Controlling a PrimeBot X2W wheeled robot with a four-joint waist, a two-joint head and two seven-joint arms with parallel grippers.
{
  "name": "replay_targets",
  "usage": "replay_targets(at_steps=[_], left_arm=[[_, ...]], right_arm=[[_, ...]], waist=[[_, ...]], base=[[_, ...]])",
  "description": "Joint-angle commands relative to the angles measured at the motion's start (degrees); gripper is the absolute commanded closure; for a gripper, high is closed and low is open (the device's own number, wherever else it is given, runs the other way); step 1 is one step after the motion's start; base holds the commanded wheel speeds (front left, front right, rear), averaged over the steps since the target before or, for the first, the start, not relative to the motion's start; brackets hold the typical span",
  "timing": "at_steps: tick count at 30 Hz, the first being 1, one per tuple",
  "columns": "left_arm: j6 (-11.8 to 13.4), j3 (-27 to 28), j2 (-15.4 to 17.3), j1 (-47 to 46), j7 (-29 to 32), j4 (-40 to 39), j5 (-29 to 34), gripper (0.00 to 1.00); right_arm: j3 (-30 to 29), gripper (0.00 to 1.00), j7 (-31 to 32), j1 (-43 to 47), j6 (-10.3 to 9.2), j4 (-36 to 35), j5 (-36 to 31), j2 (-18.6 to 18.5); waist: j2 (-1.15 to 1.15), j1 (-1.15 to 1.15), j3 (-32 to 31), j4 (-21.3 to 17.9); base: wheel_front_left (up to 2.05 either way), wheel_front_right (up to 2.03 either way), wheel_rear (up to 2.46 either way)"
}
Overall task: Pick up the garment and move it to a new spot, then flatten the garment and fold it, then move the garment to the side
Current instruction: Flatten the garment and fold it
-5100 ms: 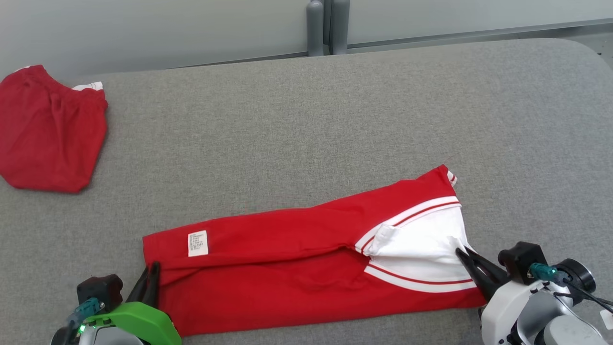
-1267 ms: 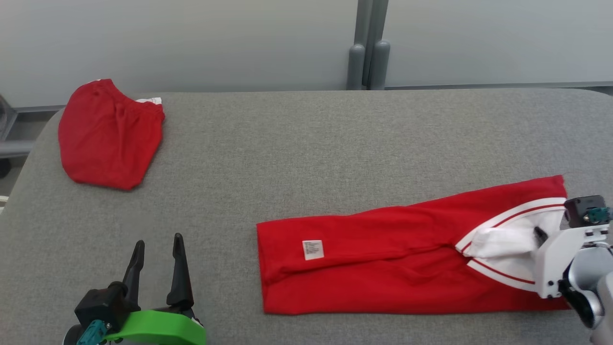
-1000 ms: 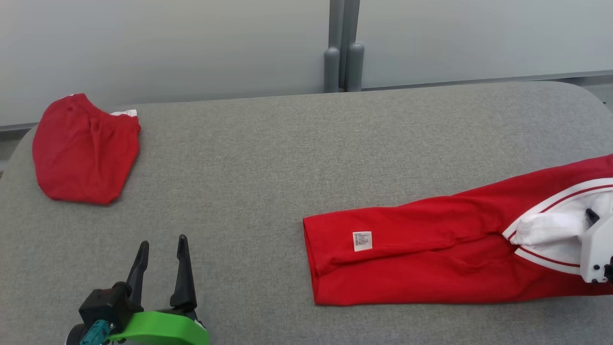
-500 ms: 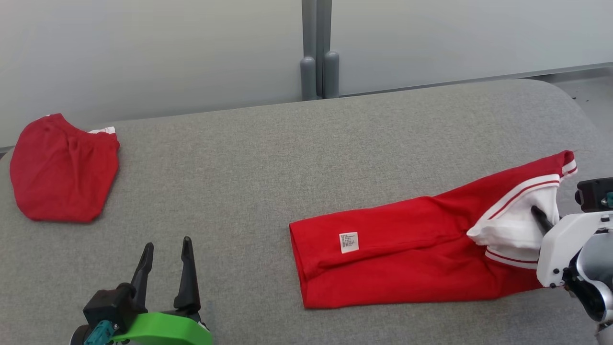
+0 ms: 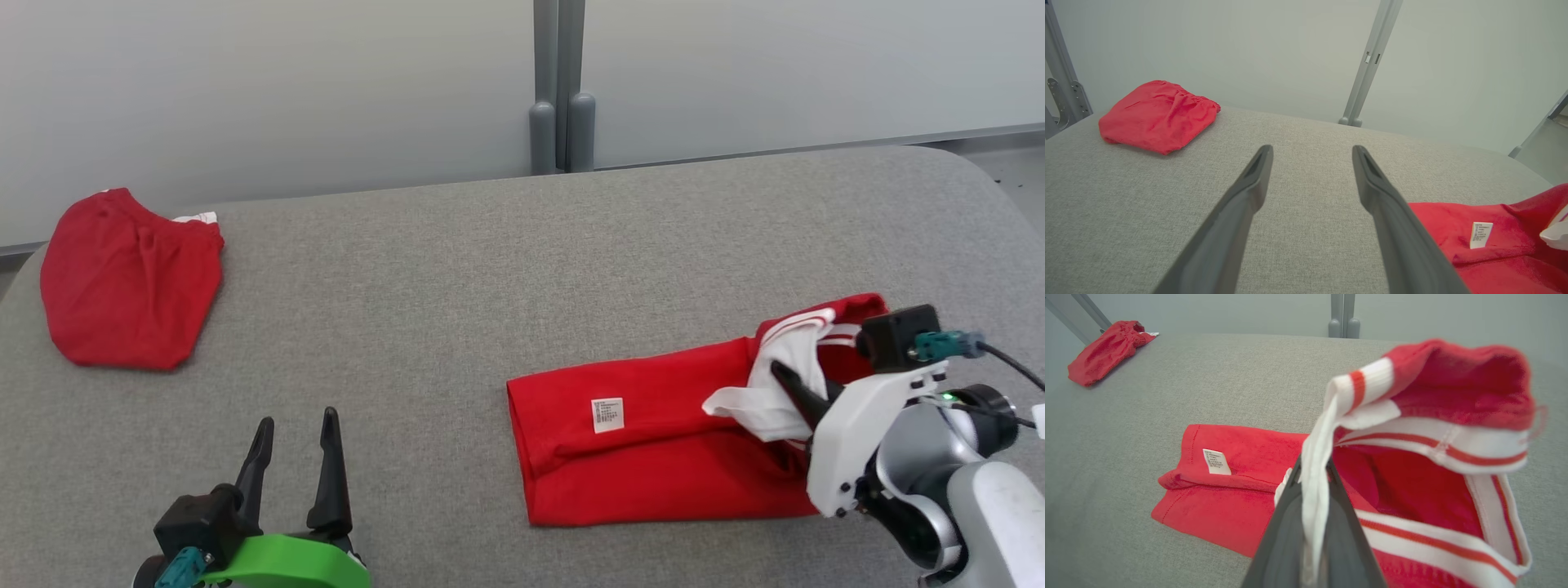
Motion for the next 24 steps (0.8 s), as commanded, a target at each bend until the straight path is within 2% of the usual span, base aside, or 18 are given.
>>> replay_targets(at_steps=[1, 11, 24], left_arm=[[-0.23, -0.05, -0.04, -0.36, -0.22, 0.23, -0.39, 0.00], [-1.08, -1.05, -1.31, -1.90, -0.43, 1.35, 0.20, 0.00], [-2.15, -2.39, -2.57, -3.95, -0.59, 2.88, 0.62, 0.00]], right_arm=[[0.71, 1.00, 0.12, -0.54, 0.00, -0.40, 0.26, 0.46], [10.34, 1.00, -1.50, -4.38, 0.00, 4.93, -0.03, 6.34], [15.40, 1.00, -6.72, -11.53, 0.00, 22.58, -2.41, 12.39]], waist=[[0.59, 0.00, 0.00, 0.45], [0.59, 0.00, 0.18, 3.34], [0.59, 0.00, 1.26, 6.60]], base=[[0.00, 0.00, 0.00], [0.00, 0.00, 0.00], [0.00, 0.00, 0.00]])
